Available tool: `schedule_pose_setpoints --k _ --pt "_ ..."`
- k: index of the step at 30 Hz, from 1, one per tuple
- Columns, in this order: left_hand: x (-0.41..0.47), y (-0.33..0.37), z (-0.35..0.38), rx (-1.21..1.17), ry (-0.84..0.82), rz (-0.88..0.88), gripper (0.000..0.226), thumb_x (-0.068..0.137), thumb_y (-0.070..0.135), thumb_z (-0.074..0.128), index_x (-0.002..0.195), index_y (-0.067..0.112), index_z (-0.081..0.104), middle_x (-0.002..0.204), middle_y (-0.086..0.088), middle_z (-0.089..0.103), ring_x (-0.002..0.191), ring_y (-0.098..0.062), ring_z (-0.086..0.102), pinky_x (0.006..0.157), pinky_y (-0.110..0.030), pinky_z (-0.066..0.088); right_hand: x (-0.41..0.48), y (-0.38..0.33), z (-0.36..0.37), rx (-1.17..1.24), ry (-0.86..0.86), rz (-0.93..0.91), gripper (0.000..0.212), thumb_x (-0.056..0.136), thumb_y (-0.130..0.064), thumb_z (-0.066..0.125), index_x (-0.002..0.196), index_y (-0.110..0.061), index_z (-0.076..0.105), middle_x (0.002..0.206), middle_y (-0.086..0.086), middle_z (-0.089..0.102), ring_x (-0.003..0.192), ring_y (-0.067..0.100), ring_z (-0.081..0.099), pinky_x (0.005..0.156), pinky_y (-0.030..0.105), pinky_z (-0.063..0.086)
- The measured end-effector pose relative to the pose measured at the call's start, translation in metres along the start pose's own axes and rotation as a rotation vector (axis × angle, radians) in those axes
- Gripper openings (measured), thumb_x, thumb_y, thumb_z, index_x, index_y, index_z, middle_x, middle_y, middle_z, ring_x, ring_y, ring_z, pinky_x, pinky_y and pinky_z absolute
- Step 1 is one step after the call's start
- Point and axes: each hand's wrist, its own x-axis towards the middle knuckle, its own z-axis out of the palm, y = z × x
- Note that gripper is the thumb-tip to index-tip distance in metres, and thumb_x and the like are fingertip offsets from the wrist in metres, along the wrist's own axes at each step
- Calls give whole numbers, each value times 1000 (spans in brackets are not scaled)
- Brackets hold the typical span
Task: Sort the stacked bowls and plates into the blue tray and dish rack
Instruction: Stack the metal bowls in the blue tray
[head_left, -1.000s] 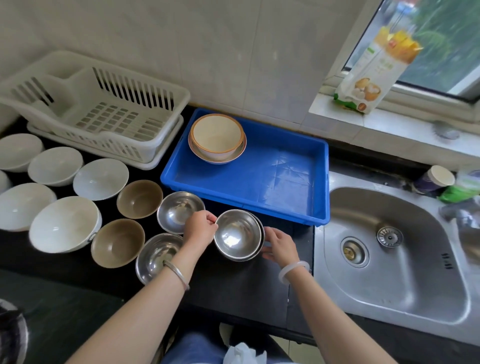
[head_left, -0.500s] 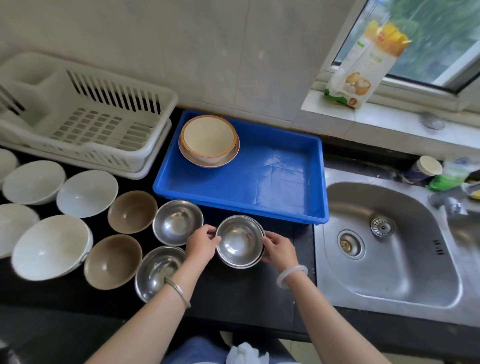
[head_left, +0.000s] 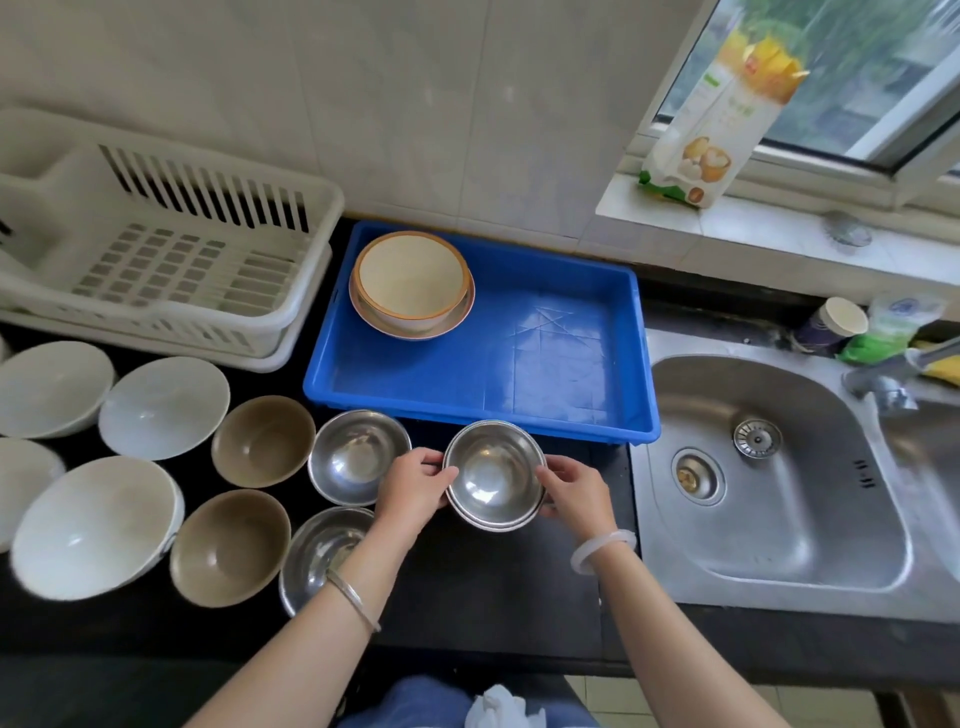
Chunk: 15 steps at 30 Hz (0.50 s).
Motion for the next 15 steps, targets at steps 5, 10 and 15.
schedule_pose_setpoints --k 5,10,15 --pt "2 37 -8 -70 -39 22 23 84 8 66 105 2 59 99 -14 65 92 -25 64 72 -33 57 6 -28 -15 18 -18 -47 7 83 -22 66 85 -19 71 71 -2 70 51 4 65 50 18 53" --pt "15 82 -4 -150 -29 46 16 85 8 64 100 6 58 91 -8 62 79 -19 61 61 -23 55 35 -69 -28 79 -11 -50 7 83 -18 66 89 -16 68 68 1 65 46 6 62 48 19 53" --pt "51 123 17 -198 23 76 14 88 12 61 102 10 57 88 0 61 82 -21 60 79 -36 55 90 -107 -37 58 3 -92 15 84 -19 64 97 -13 68 67 1 64 46 9 63 51 20 54"
